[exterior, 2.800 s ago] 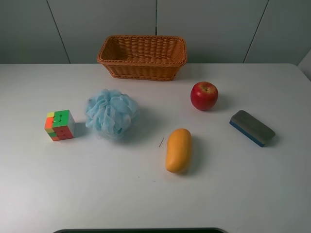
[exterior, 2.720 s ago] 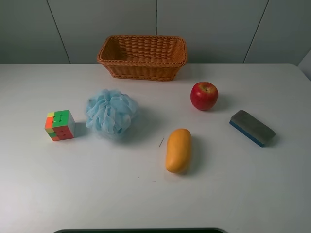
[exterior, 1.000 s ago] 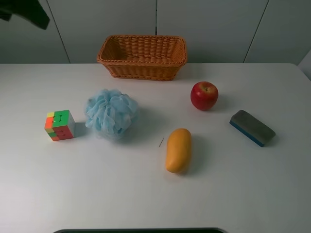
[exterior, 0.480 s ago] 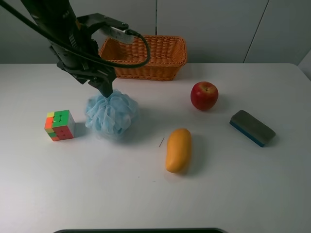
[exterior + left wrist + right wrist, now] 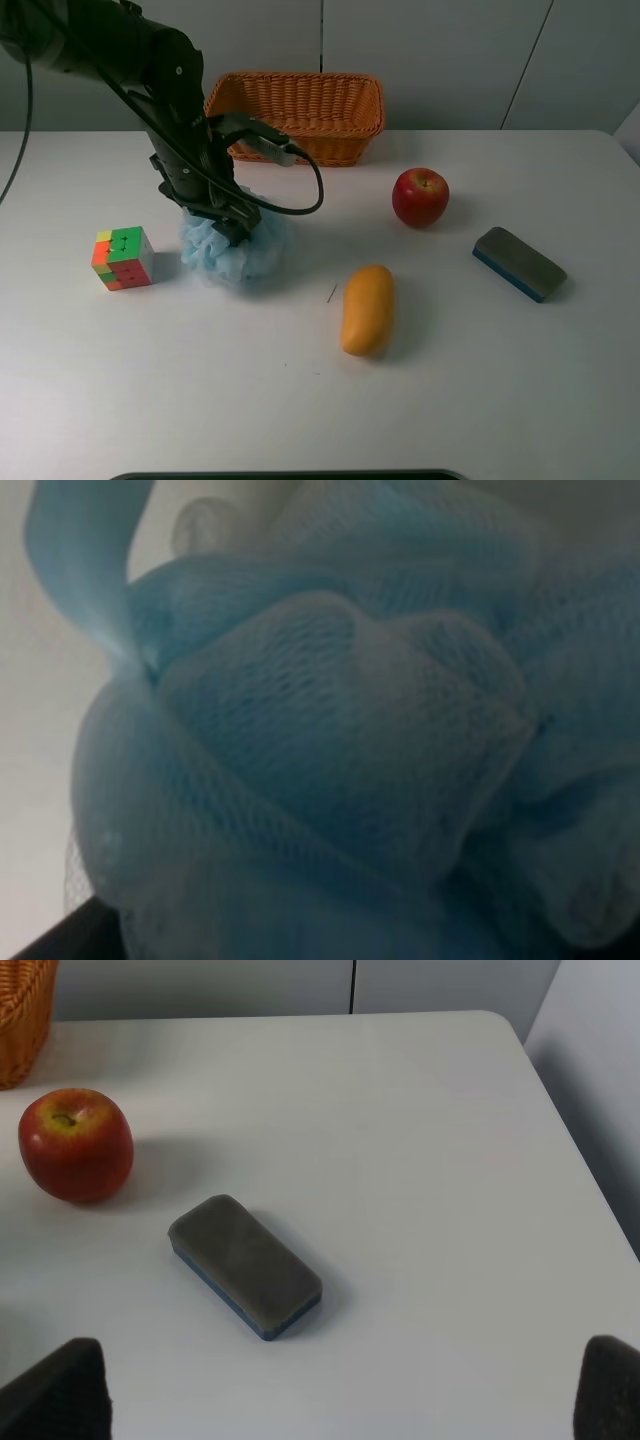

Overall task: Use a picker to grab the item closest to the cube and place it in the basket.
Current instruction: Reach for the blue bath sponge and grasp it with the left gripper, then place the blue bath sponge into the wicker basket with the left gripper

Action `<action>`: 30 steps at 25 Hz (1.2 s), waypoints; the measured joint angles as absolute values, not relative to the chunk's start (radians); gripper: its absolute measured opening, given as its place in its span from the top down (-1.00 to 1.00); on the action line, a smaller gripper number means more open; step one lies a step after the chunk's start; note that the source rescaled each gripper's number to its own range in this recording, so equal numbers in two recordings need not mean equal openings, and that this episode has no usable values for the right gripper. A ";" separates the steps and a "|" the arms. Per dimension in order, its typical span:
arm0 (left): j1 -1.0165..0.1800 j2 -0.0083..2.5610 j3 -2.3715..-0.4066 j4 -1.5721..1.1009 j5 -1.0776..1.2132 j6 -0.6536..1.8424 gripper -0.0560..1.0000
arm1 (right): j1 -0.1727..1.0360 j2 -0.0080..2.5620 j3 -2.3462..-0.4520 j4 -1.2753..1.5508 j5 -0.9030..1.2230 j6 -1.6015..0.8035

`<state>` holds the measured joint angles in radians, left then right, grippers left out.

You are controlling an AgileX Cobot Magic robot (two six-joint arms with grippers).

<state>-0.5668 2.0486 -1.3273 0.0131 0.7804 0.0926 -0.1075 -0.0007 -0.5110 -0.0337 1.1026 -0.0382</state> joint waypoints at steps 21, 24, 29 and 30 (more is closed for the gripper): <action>-0.568 2.034 -1.331 -0.011 0.812 0.108 0.33 | -0.108 -0.001 -0.511 -0.034 1.103 -0.038; -0.568 1.941 -1.363 -0.007 0.828 0.100 0.53 | -0.108 -0.001 -0.511 -0.034 1.103 -0.038; -0.568 1.777 -1.451 0.010 0.670 0.070 0.77 | -0.108 -0.001 -0.511 -0.034 1.103 -0.038; -0.568 1.768 -1.472 0.013 0.628 0.065 0.77 | -0.108 -0.001 -0.511 -0.034 1.103 -0.038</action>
<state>-0.5680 1.7681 -1.4718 0.0127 0.6281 0.0651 -0.1075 -0.0007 -0.5110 -0.0337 1.1026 -0.0382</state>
